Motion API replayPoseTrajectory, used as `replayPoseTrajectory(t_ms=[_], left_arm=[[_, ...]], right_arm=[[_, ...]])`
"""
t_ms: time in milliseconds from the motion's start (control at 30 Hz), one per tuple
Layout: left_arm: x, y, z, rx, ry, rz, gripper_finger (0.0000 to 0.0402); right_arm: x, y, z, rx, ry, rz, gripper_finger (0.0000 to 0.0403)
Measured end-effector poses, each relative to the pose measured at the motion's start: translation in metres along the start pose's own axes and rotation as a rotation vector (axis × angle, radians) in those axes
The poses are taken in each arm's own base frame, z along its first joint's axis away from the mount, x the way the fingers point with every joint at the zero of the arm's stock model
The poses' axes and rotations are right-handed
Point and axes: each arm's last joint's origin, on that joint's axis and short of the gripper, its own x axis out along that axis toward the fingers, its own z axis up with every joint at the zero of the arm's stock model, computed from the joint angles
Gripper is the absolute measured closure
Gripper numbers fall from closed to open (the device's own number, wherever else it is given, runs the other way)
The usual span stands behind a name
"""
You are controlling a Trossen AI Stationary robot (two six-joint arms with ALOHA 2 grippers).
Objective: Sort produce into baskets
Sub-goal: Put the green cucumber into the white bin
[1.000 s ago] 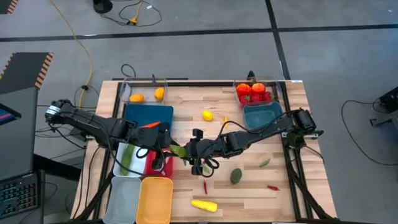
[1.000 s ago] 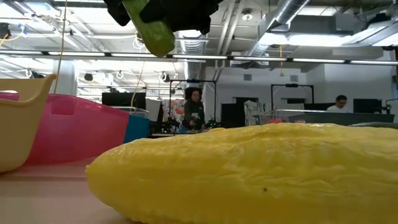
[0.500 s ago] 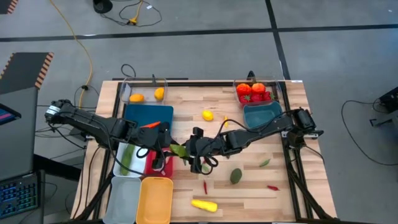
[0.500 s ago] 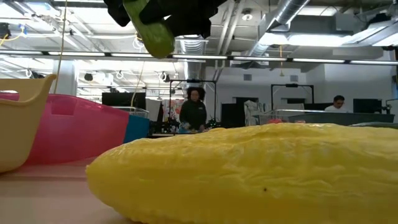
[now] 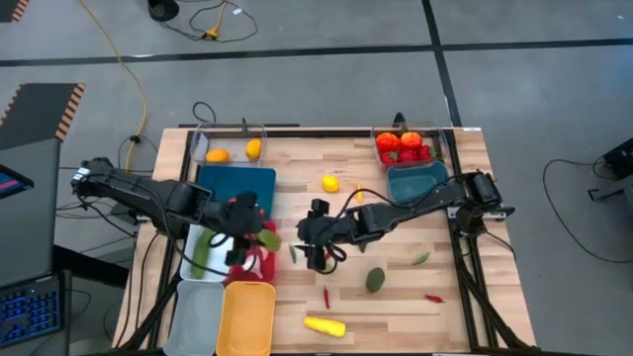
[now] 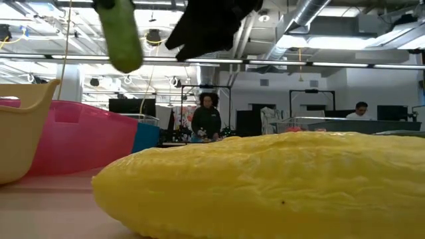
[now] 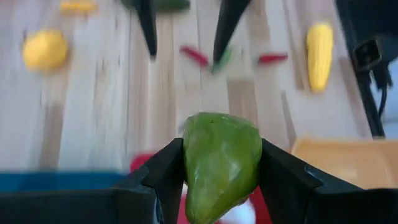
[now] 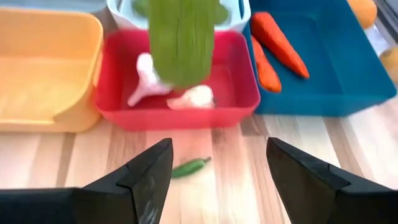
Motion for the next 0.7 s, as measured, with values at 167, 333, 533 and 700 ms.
replayPoseTrajectory(t_ms=[167, 333, 533, 700], left_arm=[[-0.013, 0.003, -0.012, -0.070, 0.185, 0.026, 0.0236], [-0.019, 0.008, -0.030, -0.153, 0.370, 0.097, 0.0236], [-0.026, 0.012, -0.043, -0.239, 0.501, 0.200, 0.0236], [-0.027, 0.013, -0.044, -0.261, 0.509, 0.241, 0.0236]], right_arm=[[0.002, -0.008, -0.003, 0.000, 0.044, -0.018, 0.0117], [0.004, -0.019, -0.004, 0.014, 0.062, -0.042, 0.0117], [0.008, -0.039, -0.003, 0.044, 0.068, -0.079, 0.0117], [0.012, -0.061, -0.002, 0.078, 0.072, -0.119, 0.0117]])
